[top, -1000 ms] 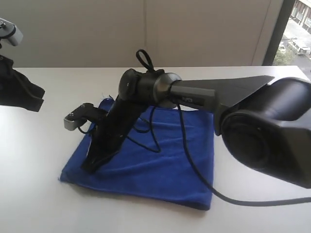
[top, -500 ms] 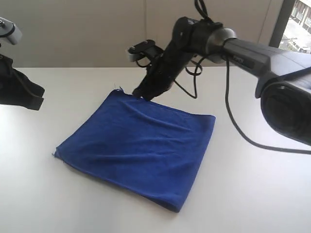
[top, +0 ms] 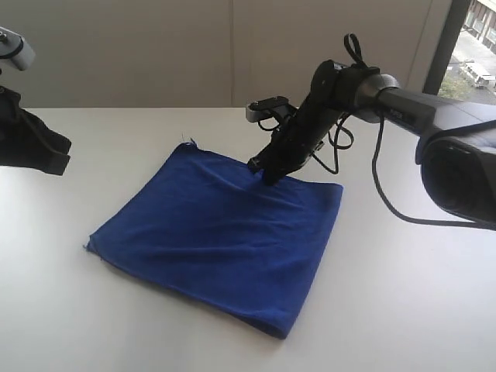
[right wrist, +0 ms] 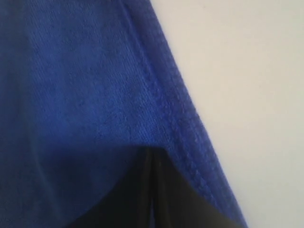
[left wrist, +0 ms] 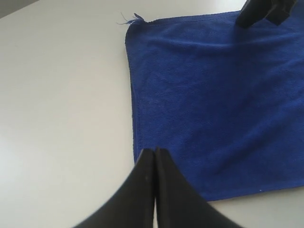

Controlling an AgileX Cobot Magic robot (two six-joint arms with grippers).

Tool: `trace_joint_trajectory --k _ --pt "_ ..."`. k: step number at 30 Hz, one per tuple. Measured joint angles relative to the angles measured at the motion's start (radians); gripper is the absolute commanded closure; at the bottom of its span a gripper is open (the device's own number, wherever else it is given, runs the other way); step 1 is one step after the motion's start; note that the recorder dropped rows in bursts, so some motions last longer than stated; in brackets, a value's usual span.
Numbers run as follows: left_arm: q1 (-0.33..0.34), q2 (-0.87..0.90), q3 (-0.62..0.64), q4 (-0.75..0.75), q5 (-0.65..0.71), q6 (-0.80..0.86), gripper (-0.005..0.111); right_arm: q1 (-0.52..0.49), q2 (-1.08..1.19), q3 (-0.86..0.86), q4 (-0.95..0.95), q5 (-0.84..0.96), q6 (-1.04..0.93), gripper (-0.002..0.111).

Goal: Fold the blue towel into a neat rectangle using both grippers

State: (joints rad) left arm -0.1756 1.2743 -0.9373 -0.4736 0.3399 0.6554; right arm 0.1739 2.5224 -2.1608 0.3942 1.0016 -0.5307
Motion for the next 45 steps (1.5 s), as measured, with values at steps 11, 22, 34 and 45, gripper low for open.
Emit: trace_joint_trajectory --k 11,22,34,45 --pt "0.0 0.0 0.0 0.0 -0.008 0.0 0.107 -0.016 -0.002 -0.014 -0.273 0.038 0.236 0.108" --pt "0.0 0.0 0.0 -0.009 -0.01 0.0 0.107 -0.149 -0.031 -0.005 -0.35 0.185 0.274 0.108" --pt "0.0 0.0 0.0 -0.017 -0.011 0.0 0.107 -0.155 -0.346 0.201 -0.258 0.211 0.061 0.108" --pt "0.0 0.0 0.0 -0.019 -0.009 0.0 0.107 -0.004 -0.603 0.88 -0.118 0.034 -0.062 0.108"
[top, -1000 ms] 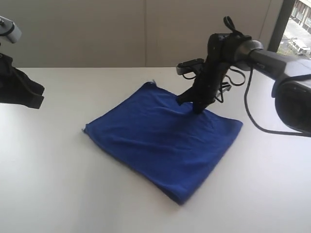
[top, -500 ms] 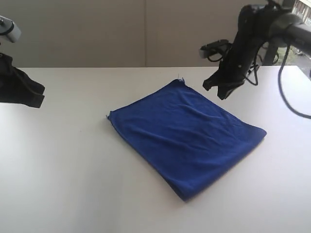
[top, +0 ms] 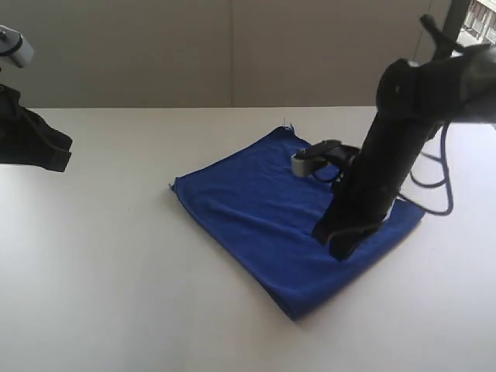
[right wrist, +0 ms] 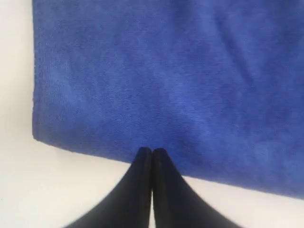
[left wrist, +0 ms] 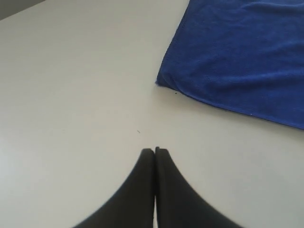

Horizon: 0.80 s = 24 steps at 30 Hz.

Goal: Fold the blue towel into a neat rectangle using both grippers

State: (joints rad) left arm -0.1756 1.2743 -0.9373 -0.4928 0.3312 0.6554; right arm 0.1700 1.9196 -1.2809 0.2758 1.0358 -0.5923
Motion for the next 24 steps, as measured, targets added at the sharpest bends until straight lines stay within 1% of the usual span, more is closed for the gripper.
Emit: trace_joint_trajectory --k 1,4,12,14,15,17,20,21,24 --pt "0.0 0.0 0.0 0.0 -0.002 0.0 0.107 0.031 0.0 0.045 0.004 -0.049 -0.001 0.108" --pt "0.0 0.0 0.0 0.0 -0.002 0.0 0.107 0.08 0.017 0.089 0.006 -0.108 -0.001 0.108" --pt "0.0 0.0 0.0 -0.005 0.011 0.0 0.107 0.227 0.065 0.086 0.03 -0.156 -0.001 0.108" --pt "0.0 0.0 0.0 -0.005 0.012 0.0 0.107 0.271 0.07 0.082 0.052 -0.167 -0.001 0.108" --pt "0.0 0.0 0.0 -0.005 0.013 0.0 0.107 0.308 0.072 0.08 0.094 -0.185 -0.01 0.108" --pt "0.0 0.0 0.0 -0.005 0.016 0.0 0.107 0.386 0.086 0.062 0.177 -0.215 -0.037 0.108" --pt "0.0 0.0 0.0 -0.005 0.016 0.0 0.107 0.464 0.114 0.018 0.245 -0.251 -0.046 0.108" --pt "0.0 0.0 0.0 -0.005 0.016 0.0 0.107 0.496 0.131 -0.023 0.261 -0.279 -0.044 0.108" --pt "0.0 0.0 0.0 -0.005 0.02 0.0 0.107 0.523 0.157 -0.102 0.271 -0.318 -0.03 0.108"
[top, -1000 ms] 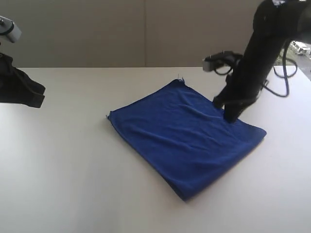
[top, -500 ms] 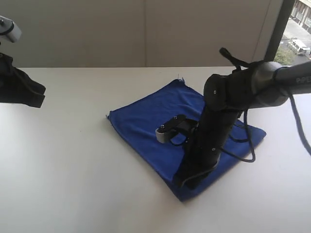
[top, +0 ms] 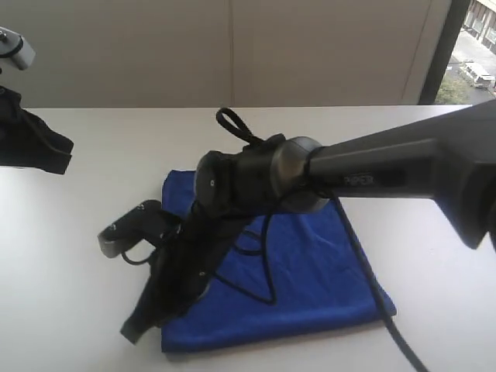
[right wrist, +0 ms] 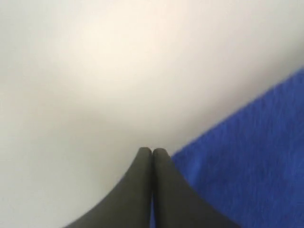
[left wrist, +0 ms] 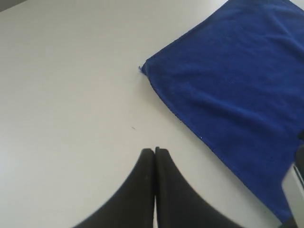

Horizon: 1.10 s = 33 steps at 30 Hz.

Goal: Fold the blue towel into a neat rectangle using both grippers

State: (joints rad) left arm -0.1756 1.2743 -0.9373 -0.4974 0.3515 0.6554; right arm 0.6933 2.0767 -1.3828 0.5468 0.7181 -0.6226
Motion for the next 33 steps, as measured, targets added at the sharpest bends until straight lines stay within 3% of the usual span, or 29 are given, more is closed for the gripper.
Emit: trace_joint_trajectory --k 5,10,15,20,33 --pt "0.0 0.0 0.0 -0.006 0.051 0.007 0.107 -0.039 -0.032 -0.139 -0.212 0.036 0.154 0.108" --pt "-0.061 0.091 0.0 -0.115 0.082 0.106 0.107 -0.179 -0.054 -0.149 -0.418 0.131 0.27 0.108" --pt "-0.153 0.278 -0.029 -0.223 0.058 0.194 0.107 -0.317 -0.054 -0.14 -0.446 0.155 0.286 0.108" --pt "-0.199 0.452 -0.126 -0.243 0.006 0.216 0.107 -0.414 -0.054 -0.091 -0.448 0.111 0.286 0.108" --pt "-0.22 0.762 -0.384 -0.244 -0.036 0.262 0.107 -0.468 -0.054 -0.062 -0.453 0.088 0.288 0.108"
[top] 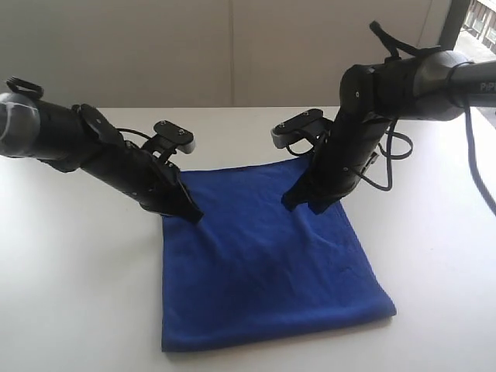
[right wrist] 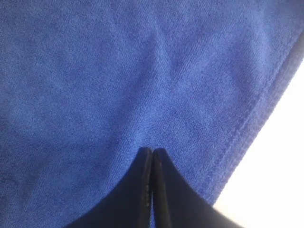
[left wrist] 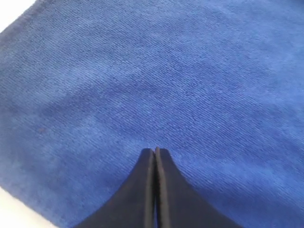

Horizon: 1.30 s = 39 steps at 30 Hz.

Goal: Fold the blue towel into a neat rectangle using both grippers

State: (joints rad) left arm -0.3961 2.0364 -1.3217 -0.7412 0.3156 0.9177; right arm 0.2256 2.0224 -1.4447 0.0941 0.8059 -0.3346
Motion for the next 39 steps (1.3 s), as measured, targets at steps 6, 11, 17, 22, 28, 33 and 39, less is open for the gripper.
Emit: trace_joint_trajectory --k 6,11,17,22,28,33,39 --pt "0.0 0.072 -0.094 0.082 0.0 0.003 0.107 0.0 0.0 0.0 -0.006 0.006 0.0 0.108" --pt "0.0 0.104 -0.156 0.148 -0.002 0.001 0.107 0.0 0.0 0.0 -0.006 0.011 0.0 0.108" --pt "0.0 0.129 -0.202 0.172 -0.007 0.001 0.107 0.0 0.0 0.0 -0.022 -0.005 0.0 0.108" --pt "0.0 0.118 -0.245 0.194 0.117 0.001 0.107 0.0 -0.006 0.0 -0.056 0.001 -0.032 0.108" --pt "0.002 -0.051 -0.31 0.352 0.433 0.021 0.107 0.0 -0.128 0.0 -0.067 0.118 -0.219 0.108" --pt "0.002 -0.208 -0.318 0.442 0.741 0.089 0.107 0.0 -0.238 0.008 -0.055 0.26 -0.273 0.108" --pt "-0.009 -0.296 -0.142 0.407 0.807 0.083 0.107 0.0 -0.371 0.181 0.083 0.339 -0.386 0.108"
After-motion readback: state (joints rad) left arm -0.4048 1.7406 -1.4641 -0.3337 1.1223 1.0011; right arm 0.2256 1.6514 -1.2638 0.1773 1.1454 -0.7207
